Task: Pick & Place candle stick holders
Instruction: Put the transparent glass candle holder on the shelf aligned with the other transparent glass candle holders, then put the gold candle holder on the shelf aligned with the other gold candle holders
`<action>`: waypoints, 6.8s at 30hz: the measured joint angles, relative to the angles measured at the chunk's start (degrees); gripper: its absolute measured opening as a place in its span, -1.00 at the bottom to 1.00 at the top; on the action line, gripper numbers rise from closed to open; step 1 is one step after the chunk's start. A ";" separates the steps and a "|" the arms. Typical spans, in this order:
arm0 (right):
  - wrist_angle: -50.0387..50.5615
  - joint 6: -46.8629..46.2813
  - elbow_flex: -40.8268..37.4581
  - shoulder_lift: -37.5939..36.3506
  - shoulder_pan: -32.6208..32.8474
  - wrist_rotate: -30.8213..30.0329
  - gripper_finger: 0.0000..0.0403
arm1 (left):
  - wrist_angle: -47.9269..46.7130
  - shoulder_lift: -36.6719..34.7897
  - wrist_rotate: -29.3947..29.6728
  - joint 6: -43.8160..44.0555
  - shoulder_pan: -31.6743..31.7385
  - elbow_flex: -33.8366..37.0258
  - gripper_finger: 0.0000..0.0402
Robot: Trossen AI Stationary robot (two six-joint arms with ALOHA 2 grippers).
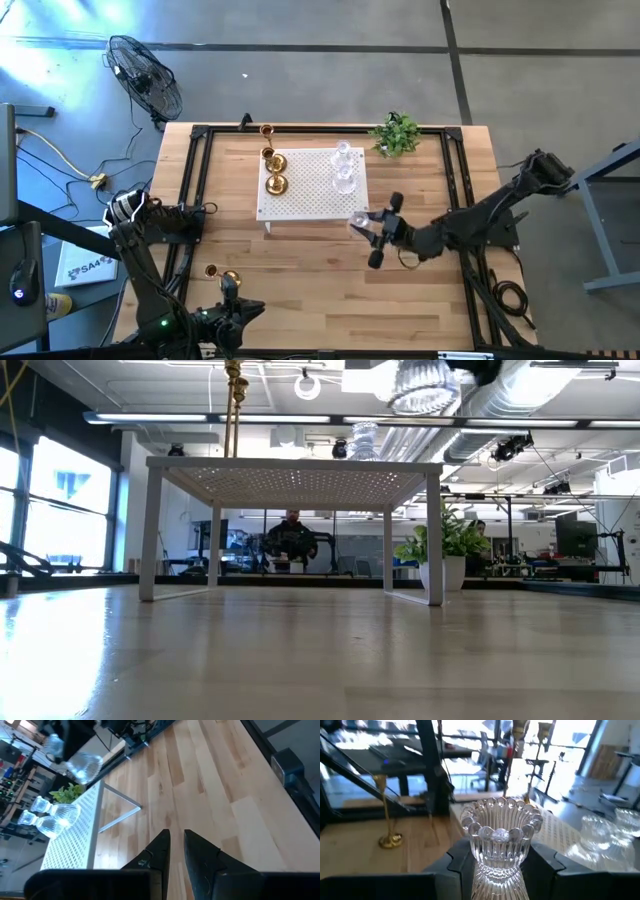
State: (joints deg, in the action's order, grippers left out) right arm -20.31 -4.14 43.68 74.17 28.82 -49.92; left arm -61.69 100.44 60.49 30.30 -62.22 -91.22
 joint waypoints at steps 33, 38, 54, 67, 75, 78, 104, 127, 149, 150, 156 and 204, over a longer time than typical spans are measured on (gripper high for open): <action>-15.92 -0.33 -9.70 0.08 -14.35 17.26 -0.43 | 0.04 0.00 -2.66 0.17 0.00 0.00 -0.75; -15.56 -2.06 -9.70 0.09 -15.72 16.82 -0.43 | 0.02 0.00 -2.64 0.18 0.00 0.00 -0.75; -11.44 -6.12 -9.70 0.13 -16.09 14.93 -0.43 | 0.02 0.00 -2.50 0.22 0.00 0.00 -0.75; -13.47 -6.30 -9.41 3.70 -17.83 14.50 -0.43 | 0.04 0.00 -2.29 0.24 0.00 0.00 -0.75; -19.26 -5.36 -9.38 7.45 -19.10 18.37 -0.43 | 0.03 0.00 -2.31 0.42 0.00 0.00 -0.75; -19.26 -5.17 -9.42 7.48 -19.06 18.50 -0.43 | 0.02 0.00 -2.64 0.53 0.00 0.00 -0.75; -20.94 -4.92 -9.75 7.69 -19.04 19.01 -0.28 | -0.38 0.00 -3.38 1.53 0.00 0.00 -0.75; -20.97 -4.05 -9.86 4.74 -19.02 20.72 0.24 | -0.37 0.00 -5.22 1.71 -0.01 0.00 -0.75; -22.65 15.05 -9.73 -8.66 -7.74 10.85 0.24 | -0.29 -0.03 -4.63 -1.90 -0.04 0.02 -0.75; -22.92 15.71 -9.72 -9.69 -6.66 10.91 0.24 | -0.21 -0.14 -3.97 -3.00 -0.04 0.02 -0.75; -21.95 16.89 -9.66 -13.55 -0.14 11.35 0.23 | -1.62 -0.61 -3.06 -8.04 -0.11 -1.83 -0.75; -17.32 14.40 -9.66 -10.03 7.60 23.32 0.22 | -21.10 -0.55 -33.24 55.45 -15.07 4.39 -0.75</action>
State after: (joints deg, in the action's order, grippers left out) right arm -37.63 10.26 34.02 64.14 36.42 -26.60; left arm -82.78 99.90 27.24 85.76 -77.28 -86.83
